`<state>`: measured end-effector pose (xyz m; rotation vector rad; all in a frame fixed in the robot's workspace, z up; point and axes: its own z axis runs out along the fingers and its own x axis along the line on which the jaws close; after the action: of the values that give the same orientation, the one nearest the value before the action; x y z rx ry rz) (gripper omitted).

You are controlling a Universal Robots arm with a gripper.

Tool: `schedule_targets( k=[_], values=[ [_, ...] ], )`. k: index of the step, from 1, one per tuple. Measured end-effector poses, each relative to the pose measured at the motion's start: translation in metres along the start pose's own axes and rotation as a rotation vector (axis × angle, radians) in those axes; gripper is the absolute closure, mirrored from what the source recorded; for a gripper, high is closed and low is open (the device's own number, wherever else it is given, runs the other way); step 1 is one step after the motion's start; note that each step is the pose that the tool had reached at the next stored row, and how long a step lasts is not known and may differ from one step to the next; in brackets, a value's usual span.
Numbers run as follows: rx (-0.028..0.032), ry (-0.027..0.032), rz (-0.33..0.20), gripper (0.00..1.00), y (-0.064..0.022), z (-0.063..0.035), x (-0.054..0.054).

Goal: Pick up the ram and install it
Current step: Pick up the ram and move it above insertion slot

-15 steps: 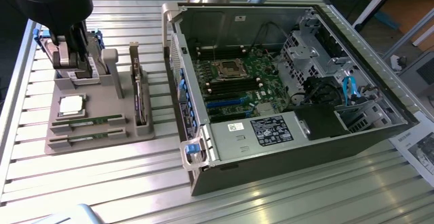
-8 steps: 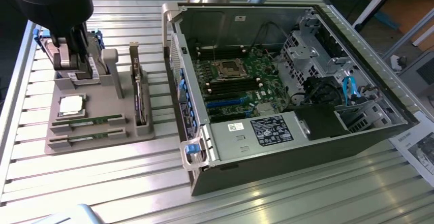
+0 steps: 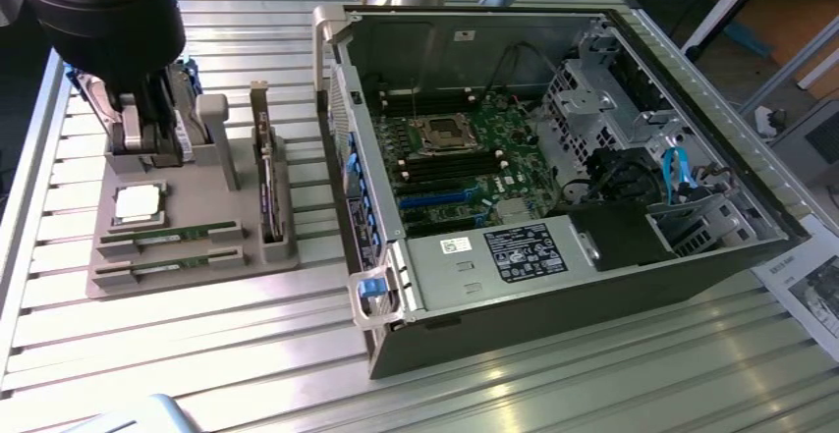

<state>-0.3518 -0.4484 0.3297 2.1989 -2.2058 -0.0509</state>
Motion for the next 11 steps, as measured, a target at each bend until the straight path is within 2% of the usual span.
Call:
schedule_targets(
  k=[11],
  values=[
    [0.0,0.0,0.0,0.9,-0.0002,0.0182,0.007]
  ],
)
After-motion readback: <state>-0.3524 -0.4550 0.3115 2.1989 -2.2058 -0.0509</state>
